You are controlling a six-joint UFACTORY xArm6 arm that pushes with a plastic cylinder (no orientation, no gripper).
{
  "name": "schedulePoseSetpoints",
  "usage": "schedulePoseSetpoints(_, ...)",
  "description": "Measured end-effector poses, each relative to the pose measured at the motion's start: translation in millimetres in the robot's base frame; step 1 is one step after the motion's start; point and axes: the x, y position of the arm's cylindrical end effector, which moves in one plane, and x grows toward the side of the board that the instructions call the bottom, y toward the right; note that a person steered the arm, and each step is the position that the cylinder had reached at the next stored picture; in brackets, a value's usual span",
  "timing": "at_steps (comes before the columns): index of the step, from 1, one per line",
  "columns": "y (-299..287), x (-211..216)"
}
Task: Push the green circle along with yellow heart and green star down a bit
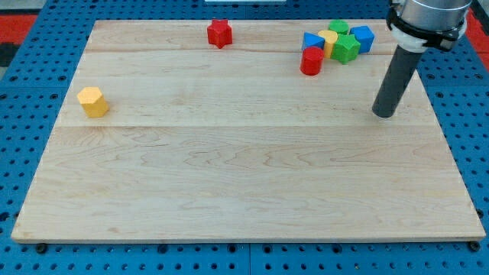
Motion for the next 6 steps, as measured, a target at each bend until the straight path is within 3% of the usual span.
schedulePoseSetpoints(1, 11, -16)
schedulePoseSetpoints(4, 92, -132)
schedulePoseSetpoints(6, 79, -190)
